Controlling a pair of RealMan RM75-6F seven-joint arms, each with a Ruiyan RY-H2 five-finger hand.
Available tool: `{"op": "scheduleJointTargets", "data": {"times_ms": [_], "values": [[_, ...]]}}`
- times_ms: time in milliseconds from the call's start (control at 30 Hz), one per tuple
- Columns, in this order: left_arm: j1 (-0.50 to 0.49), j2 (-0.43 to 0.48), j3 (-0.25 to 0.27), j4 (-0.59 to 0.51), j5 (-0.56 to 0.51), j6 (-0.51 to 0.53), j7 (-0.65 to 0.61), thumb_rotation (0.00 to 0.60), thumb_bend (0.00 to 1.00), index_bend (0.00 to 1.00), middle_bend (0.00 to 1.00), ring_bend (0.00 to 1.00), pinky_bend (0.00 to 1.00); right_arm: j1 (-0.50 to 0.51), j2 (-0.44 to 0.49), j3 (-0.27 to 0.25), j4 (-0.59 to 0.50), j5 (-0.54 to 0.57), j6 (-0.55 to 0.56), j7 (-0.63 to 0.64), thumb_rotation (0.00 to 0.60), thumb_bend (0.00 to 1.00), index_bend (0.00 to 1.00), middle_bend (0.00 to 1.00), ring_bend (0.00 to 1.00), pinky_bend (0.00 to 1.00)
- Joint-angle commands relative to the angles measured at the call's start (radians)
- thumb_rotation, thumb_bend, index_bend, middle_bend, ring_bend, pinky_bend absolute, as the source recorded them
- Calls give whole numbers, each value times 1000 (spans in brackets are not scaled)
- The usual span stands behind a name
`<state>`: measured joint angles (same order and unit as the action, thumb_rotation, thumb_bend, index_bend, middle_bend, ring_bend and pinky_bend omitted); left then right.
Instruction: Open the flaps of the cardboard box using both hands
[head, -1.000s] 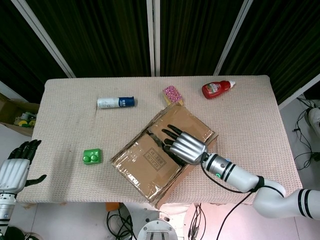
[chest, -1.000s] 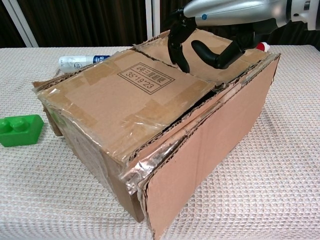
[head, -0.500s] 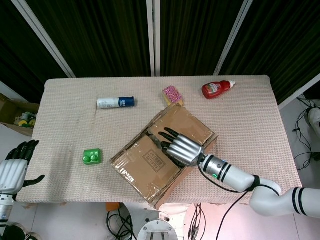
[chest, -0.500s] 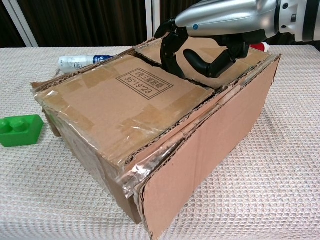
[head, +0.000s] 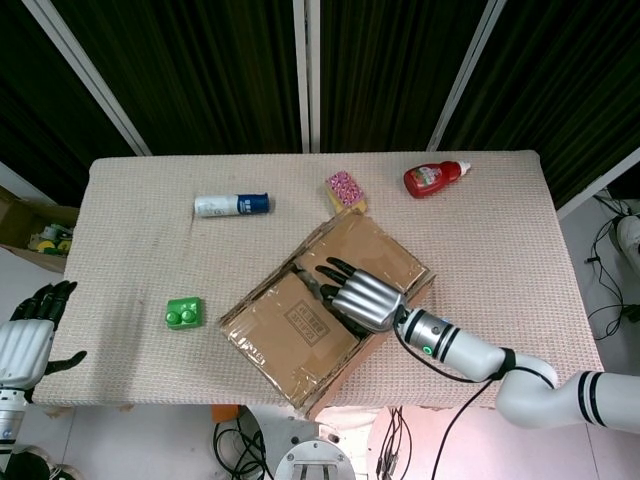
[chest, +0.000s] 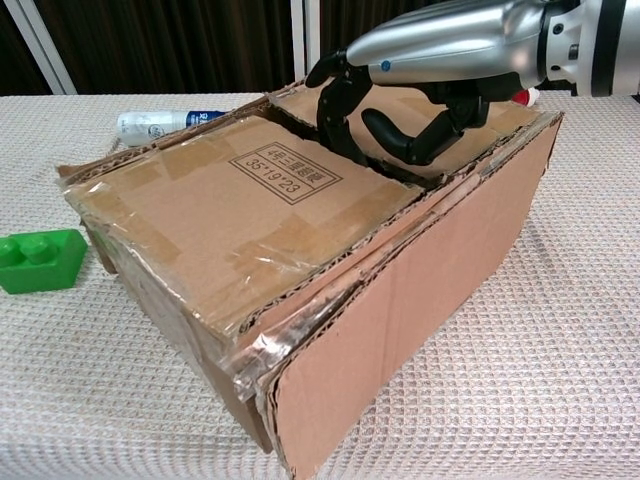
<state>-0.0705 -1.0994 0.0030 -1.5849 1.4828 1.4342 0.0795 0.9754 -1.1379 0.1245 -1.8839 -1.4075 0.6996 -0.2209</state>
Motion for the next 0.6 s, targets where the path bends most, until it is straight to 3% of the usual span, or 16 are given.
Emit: {"op": "scheduleJointTargets", "data": {"times_ms": [33,300,600], "values": [[0,0,0,0,0,0,0,581,63,24,86,64,189,-2,-5,-6,14,-6,0,7,600,881,482,335,0,0],[-4,0,-1,-2,-4,-8,3,584,63,24,86,63,189,-1,3,-15,35,-4,15,-96,600,882,578,402,0,0],[-5,6,-1,-17,-4,-8,18,593,63,24,86,63,189,-15,9,-3,23,-33,91,-203,600,882,597,422,0,0]]}}
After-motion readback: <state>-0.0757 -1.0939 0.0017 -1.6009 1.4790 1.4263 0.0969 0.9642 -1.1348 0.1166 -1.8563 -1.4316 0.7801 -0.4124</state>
